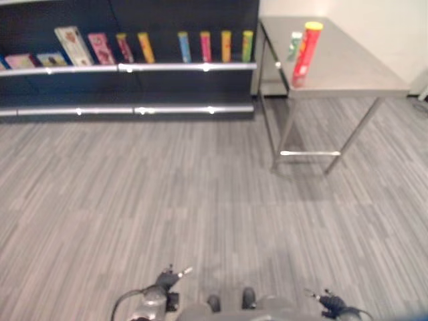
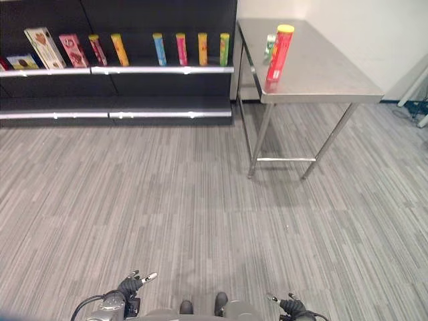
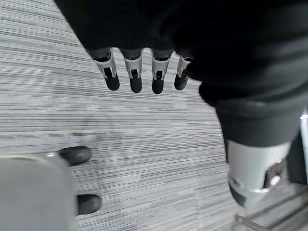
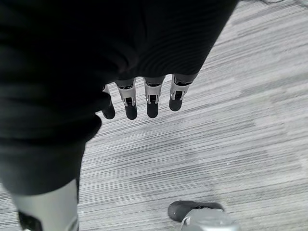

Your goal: Put the goods on the table back onto the shelves and tidy them up.

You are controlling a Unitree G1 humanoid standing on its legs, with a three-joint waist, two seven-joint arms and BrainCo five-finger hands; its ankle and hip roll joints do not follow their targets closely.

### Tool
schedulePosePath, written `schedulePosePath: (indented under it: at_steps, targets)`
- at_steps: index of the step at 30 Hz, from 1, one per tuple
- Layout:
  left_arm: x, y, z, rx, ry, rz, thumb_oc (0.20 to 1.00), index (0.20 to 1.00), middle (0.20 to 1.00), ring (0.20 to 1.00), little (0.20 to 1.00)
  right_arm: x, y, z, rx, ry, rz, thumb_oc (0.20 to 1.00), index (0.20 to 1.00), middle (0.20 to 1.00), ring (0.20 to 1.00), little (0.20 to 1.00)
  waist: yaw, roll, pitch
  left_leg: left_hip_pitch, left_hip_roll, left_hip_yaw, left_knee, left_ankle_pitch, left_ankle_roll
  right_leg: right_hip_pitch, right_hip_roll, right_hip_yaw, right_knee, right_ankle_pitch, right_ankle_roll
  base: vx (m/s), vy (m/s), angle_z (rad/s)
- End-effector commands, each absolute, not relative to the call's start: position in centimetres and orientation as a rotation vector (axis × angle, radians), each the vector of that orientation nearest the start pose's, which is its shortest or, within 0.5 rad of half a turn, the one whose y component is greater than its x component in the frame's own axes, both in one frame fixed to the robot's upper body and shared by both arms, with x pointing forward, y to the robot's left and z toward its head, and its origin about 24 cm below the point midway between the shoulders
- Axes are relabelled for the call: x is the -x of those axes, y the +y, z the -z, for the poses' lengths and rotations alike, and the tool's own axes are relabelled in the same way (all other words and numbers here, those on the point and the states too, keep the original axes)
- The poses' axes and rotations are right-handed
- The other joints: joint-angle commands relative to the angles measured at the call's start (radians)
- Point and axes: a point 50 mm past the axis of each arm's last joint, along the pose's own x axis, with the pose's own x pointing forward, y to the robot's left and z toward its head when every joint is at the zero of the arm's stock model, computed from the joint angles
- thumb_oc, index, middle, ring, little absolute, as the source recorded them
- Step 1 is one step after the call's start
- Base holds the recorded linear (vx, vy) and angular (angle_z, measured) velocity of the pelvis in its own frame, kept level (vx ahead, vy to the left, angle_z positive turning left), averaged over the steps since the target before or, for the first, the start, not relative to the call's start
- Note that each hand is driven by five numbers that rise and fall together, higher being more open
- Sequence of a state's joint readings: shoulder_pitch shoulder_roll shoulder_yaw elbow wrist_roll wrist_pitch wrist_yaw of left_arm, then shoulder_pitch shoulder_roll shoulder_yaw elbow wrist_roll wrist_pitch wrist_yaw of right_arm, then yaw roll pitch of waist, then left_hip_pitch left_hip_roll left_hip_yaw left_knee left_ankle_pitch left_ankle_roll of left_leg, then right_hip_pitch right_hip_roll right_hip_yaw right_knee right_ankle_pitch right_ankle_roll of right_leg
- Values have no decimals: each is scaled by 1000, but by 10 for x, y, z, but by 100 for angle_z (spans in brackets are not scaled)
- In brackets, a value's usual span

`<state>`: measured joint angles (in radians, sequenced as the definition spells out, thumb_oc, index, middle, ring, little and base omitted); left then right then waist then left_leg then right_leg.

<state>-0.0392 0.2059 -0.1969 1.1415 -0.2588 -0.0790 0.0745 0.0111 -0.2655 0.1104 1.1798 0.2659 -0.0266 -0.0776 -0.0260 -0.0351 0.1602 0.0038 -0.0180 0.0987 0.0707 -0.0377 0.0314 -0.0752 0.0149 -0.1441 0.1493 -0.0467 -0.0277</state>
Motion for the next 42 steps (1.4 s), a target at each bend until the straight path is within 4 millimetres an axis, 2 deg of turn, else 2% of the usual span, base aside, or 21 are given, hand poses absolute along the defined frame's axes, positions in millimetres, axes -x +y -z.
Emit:
schedulePosePath:
  at_steps: [1, 11, 16, 22, 26, 33, 42]
  targets:
    - [-147, 218, 143, -134, 958, -146, 1000, 1000, 1000, 1000, 1000, -118, -258, 146, 190, 1091, 256, 1000, 1000, 1000, 1000, 1000, -20, 4, -13, 73, 93, -46, -52, -65, -132, 90, -97, 53, -80, -78, 185, -2, -2, 3]
    - [-146, 221, 144, -184, 973, -112, 1000, 1000, 1000, 1000, 1000, -128, -258, 143, 257, 1078, 199, 1000, 1000, 1000, 1000, 1000, -10, 4, -9, 57, 87, -52, -45, -67, -129, 72, -105, 53, -70, -76, 189, 0, 0, 0]
    - [-148, 225, 143, -295, 982, -36, 1000, 1000, 1000, 1000, 1000, -137, -260, 139, 349, 1060, 135, 1000, 1000, 1000, 1000, 1000, -9, 5, -1, 45, 87, -57, -34, -67, -132, 63, -104, 56, -63, -77, 189, 0, 0, 0]
    - [-158, 226, 138, -439, 949, 53, 1000, 1000, 1000, 1000, 1000, -132, -265, 139, 338, 1069, 162, 1000, 1000, 1000, 1000, 1000, -18, 13, -3, 45, 93, -54, -37, -65, -135, 55, -101, 63, -52, -82, 191, 0, 0, 0]
    - [-161, 223, 137, -405, 934, 40, 1000, 1000, 1000, 1000, 1000, -120, -266, 143, 316, 1109, 181, 1000, 1000, 1000, 1000, 1000, -22, 16, -12, 55, 97, -51, -42, -67, -136, 61, -100, 62, -53, -84, 189, 0, 0, 0]
    - [-166, 219, 136, -384, 918, 48, 1000, 1000, 1000, 1000, 1000, -120, -268, 143, 314, 1113, 187, 1000, 1000, 1000, 1000, 1000, -28, 18, -15, 63, 100, -52, -46, -67, -139, 70, -97, 60, -54, -89, 187, 0, 0, 0]
    - [-156, 223, 140, -375, 964, 32, 1000, 1000, 1000, 1000, 1000, -118, -269, 143, 310, 1117, 187, 1000, 1000, 1000, 1000, 1000, -33, 20, -10, 55, 109, -54, -50, -61, -145, 57, -88, 67, -51, -94, 182, -1, -12, 0]
